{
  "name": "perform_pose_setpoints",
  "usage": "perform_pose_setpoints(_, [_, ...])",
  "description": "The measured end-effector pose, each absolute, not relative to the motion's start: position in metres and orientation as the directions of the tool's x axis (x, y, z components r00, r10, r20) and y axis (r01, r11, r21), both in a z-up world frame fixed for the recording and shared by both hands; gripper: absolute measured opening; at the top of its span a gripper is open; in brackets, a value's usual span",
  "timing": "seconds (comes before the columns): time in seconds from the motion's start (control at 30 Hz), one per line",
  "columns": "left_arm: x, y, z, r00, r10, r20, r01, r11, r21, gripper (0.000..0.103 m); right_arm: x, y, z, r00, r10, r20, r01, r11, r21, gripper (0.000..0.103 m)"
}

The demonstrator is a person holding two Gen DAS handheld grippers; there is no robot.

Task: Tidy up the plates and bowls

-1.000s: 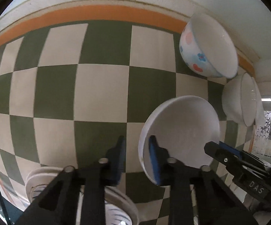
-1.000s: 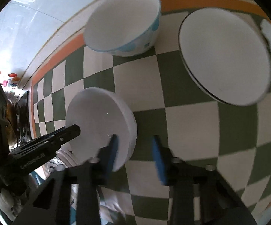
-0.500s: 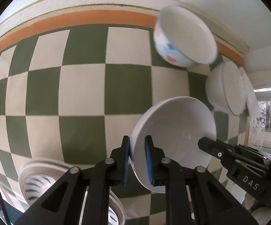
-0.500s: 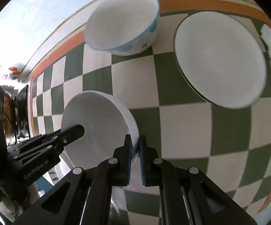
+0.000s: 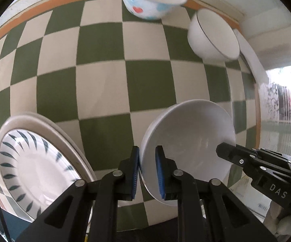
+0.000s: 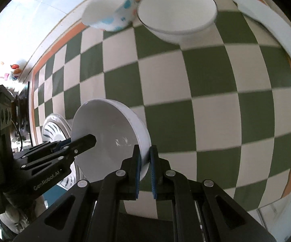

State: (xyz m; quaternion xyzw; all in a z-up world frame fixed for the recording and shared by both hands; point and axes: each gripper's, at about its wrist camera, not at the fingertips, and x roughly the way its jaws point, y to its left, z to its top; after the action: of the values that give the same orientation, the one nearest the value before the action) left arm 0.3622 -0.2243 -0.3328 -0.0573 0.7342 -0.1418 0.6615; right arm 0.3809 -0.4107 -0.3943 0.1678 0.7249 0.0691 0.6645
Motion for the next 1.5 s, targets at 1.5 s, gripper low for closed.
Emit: perform_pose_setpoints(1.5, [0.53, -0.198, -0.301, 0.101, -0.269, -0.958, -0.105, 0.954, -0.279, 0.051, 0.56, -0.431, -0.343, 0.158, 0.357, -0.921, 0.026, 0.931, 0.365, 0.051])
